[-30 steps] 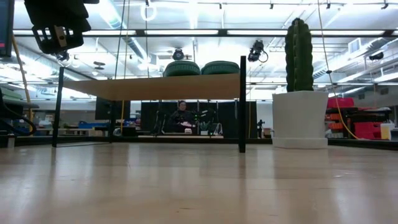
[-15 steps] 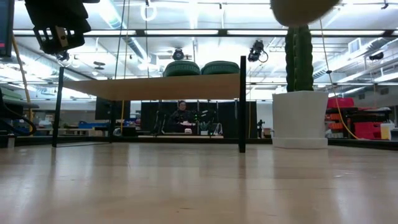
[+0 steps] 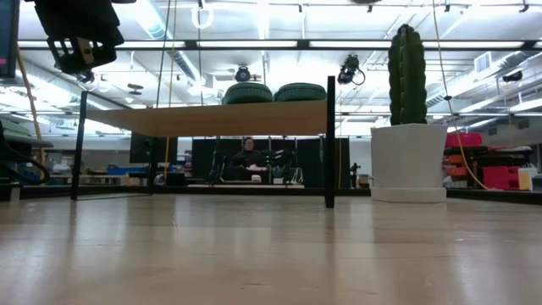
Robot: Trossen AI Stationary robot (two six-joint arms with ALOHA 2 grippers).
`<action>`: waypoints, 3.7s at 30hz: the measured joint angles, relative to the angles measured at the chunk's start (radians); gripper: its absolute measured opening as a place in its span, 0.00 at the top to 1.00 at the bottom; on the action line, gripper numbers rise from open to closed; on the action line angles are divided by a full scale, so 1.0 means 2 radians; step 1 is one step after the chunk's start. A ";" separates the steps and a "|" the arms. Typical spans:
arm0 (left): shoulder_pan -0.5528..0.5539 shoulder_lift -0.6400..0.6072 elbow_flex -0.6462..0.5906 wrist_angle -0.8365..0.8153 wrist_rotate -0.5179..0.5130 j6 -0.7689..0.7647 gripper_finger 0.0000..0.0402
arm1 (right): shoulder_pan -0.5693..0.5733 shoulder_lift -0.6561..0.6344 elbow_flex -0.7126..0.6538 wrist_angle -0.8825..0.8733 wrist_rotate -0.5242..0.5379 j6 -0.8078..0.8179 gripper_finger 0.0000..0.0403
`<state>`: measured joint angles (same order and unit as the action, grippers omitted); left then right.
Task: Pick and place slides into the shelf
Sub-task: Put the left gray slide on the shelf
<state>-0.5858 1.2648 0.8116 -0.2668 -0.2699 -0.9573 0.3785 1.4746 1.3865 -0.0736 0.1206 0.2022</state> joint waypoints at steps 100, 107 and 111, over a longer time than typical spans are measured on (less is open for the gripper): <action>0.000 0.000 0.000 -0.009 -0.013 0.002 0.85 | 0.030 -0.015 -0.002 0.015 0.134 -0.033 0.98; 0.000 0.000 0.000 -0.009 -0.013 0.000 0.85 | 0.079 0.024 -0.003 -0.099 0.299 0.012 0.98; 0.000 0.000 0.000 -0.010 -0.013 0.000 0.84 | 0.089 0.062 -0.003 -0.141 0.268 0.047 0.98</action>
<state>-0.5858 1.2648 0.8114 -0.2862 -0.2953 -0.9565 0.5560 1.5992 1.3808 -0.3551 0.6557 0.2954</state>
